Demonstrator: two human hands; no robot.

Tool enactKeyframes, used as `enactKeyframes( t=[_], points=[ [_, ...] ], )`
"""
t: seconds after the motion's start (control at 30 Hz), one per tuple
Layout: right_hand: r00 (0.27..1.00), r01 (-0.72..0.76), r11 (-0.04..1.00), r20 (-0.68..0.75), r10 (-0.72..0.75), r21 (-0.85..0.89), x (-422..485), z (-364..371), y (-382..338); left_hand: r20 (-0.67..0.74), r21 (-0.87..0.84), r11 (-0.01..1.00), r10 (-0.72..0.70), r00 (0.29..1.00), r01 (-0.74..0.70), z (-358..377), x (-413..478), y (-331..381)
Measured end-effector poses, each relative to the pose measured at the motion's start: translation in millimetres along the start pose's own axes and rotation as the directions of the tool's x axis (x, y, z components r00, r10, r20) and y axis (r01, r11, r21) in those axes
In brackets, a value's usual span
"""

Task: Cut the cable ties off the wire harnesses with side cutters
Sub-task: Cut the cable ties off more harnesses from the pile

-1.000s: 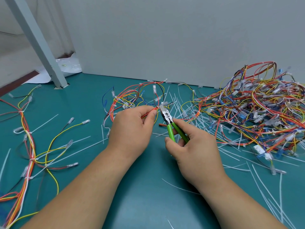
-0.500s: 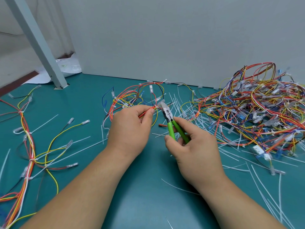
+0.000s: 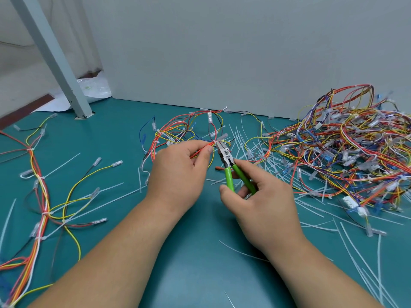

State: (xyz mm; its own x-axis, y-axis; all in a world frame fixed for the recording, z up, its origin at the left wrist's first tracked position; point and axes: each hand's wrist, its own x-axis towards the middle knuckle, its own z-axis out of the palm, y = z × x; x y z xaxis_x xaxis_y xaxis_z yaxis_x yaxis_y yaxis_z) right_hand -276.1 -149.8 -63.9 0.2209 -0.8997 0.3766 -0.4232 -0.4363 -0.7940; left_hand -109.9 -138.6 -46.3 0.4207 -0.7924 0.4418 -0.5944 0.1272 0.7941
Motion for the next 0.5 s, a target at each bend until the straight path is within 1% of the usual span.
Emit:
enactKeyframes(
  t=[0.3,0.5],
  points=[
    [1.0,-0.002,1.0,0.007,0.002,-0.013,0.9,-0.5,2.1,0.009,0.006,1.0,0.001,1.0,-0.001,0.8,0.4,-1.4],
    [0.999,-0.013,1.0,0.037,0.013,0.007,2.1,-2.1,1.5,0.011,0.009,1.0,-0.005,1.0,0.005,0.7,0.6,-2.0]
  ],
)
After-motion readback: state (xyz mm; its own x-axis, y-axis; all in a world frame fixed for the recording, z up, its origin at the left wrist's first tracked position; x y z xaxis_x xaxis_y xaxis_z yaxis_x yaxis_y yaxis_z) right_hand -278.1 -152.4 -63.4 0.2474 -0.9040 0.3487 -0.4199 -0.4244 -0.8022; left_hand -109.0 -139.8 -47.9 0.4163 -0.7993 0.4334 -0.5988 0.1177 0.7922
